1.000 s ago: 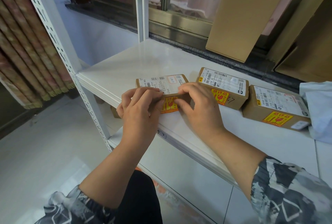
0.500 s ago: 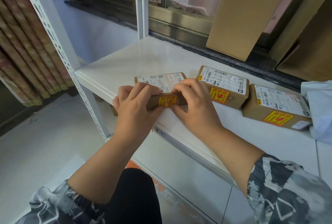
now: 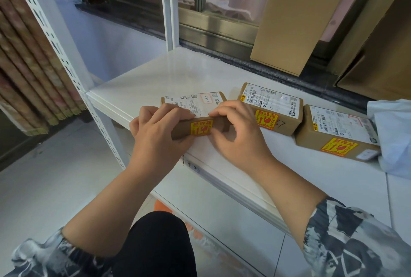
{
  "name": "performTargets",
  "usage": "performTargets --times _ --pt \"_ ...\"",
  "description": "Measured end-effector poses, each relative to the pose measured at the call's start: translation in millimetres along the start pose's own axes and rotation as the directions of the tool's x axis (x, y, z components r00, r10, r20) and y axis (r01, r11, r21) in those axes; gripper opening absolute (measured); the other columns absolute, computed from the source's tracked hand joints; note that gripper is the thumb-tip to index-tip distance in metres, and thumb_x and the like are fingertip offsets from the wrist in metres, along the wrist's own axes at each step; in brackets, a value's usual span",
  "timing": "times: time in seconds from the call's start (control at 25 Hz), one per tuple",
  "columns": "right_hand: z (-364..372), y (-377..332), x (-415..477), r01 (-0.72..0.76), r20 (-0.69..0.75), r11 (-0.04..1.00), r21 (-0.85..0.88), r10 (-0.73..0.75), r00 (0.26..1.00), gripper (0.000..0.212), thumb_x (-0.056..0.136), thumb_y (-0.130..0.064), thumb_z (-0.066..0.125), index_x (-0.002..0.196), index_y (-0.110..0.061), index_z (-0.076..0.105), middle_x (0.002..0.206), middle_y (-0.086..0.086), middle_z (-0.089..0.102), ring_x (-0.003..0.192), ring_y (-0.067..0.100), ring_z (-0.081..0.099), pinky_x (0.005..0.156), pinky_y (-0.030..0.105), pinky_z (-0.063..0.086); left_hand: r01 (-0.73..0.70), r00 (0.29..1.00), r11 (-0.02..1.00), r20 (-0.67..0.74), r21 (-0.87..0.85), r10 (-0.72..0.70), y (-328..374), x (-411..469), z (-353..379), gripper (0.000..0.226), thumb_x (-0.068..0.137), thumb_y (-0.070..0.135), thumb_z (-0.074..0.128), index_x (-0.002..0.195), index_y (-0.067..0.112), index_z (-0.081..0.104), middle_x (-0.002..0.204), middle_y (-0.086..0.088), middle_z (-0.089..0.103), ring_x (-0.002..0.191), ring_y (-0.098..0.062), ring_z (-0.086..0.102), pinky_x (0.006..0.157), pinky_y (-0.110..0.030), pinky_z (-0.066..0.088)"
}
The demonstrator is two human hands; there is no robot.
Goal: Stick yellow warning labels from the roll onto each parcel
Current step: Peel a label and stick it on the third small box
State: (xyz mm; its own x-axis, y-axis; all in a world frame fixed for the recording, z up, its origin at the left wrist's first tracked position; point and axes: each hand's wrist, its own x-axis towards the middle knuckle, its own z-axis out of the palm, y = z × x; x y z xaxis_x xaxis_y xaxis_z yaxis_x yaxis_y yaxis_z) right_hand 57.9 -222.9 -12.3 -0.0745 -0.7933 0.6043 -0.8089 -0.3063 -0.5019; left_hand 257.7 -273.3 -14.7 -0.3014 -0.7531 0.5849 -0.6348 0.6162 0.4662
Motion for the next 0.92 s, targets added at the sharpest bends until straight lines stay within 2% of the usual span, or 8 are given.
performTargets --times 0.08,0.24,0.48,0.64,0.72,0.92 --pt "0.5 1.3 4.5 -0.035 -0.054 0.998 0.060 0.039 0.998 0.019 0.084 -0.016 0.081 0.102 -0.014 0.076 0.109 -0.001 0.066 0.110 0.016 0.056 0.099 0.025 0.044 0.039 0.999 0.998 -0.029 -0.057 -0.040 5.4 1.4 1.3 0.032 0.079 0.057 0.075 0.104 0.036 0.073 0.109 0.022 0.066 0.106 -0.021 0.044 0.089 -0.039 0.028" --pt "3.2 1.8 8.0 -0.071 -0.070 0.995 0.067 0.076 0.995 0.013 0.085 -0.015 0.081 0.098 -0.013 0.078 0.105 -0.001 0.068 0.106 0.013 0.057 0.096 0.020 0.043 0.094 0.993 0.988 -0.065 -0.118 -0.102 5.9 1.6 7.0 0.014 0.088 0.043 0.075 0.098 0.034 0.074 0.104 0.025 0.065 0.106 -0.020 0.043 0.090 -0.042 0.028" --pt "0.7 5.4 5.6 -0.041 -0.075 0.996 0.077 0.047 0.996 0.013 0.092 -0.009 0.073 0.102 -0.013 0.080 0.108 0.002 0.070 0.109 0.017 0.058 0.098 0.020 0.043 0.054 0.997 0.993 -0.050 -0.102 -0.059 3.0 1.1 6.8 0.012 0.093 0.041 0.072 0.101 0.034 0.074 0.109 0.028 0.063 0.107 -0.017 0.042 0.092 -0.046 0.030" --pt "0.8 4.6 3.4 0.003 -0.087 0.999 0.036 0.000 0.996 0.017 0.094 -0.002 0.068 0.103 -0.011 0.080 0.109 0.004 0.070 0.109 0.021 0.060 0.098 0.019 0.043 0.037 0.994 0.996 -0.101 -0.085 -0.045 3.9 -4.5 7.9 0.012 0.096 0.036 0.070 0.105 0.032 0.077 0.114 0.028 0.065 0.112 -0.018 0.047 0.095 -0.049 0.030" --pt "0.8 5.0 0.4 0.026 -0.089 1.000 0.015 -0.025 0.996 0.024 0.095 0.004 0.064 0.106 -0.011 0.079 0.111 0.004 0.070 0.110 0.023 0.060 0.099 0.022 0.044 0.026 0.994 0.997 -0.107 -0.067 -0.033 6.2 -5.8 6.0 0.014 0.097 0.033 0.068 0.107 0.032 0.077 0.115 0.028 0.065 0.116 -0.019 0.049 0.096 -0.049 0.029" --pt "1.0 3.0 -2.0 0.027 -0.010 0.998 -0.050 -0.027 1.000 0.046 0.088 0.018 0.052 0.116 -0.012 0.073 0.120 0.002 0.067 0.117 0.024 0.057 0.099 0.039 0.049 -0.009 0.998 1.000 -0.065 0.005 0.009 5.8 -6.1 -2.6 0.019 0.102 0.029 0.062 0.114 0.035 0.075 0.120 0.023 0.068 0.120 -0.021 0.053 0.096 -0.050 0.030"
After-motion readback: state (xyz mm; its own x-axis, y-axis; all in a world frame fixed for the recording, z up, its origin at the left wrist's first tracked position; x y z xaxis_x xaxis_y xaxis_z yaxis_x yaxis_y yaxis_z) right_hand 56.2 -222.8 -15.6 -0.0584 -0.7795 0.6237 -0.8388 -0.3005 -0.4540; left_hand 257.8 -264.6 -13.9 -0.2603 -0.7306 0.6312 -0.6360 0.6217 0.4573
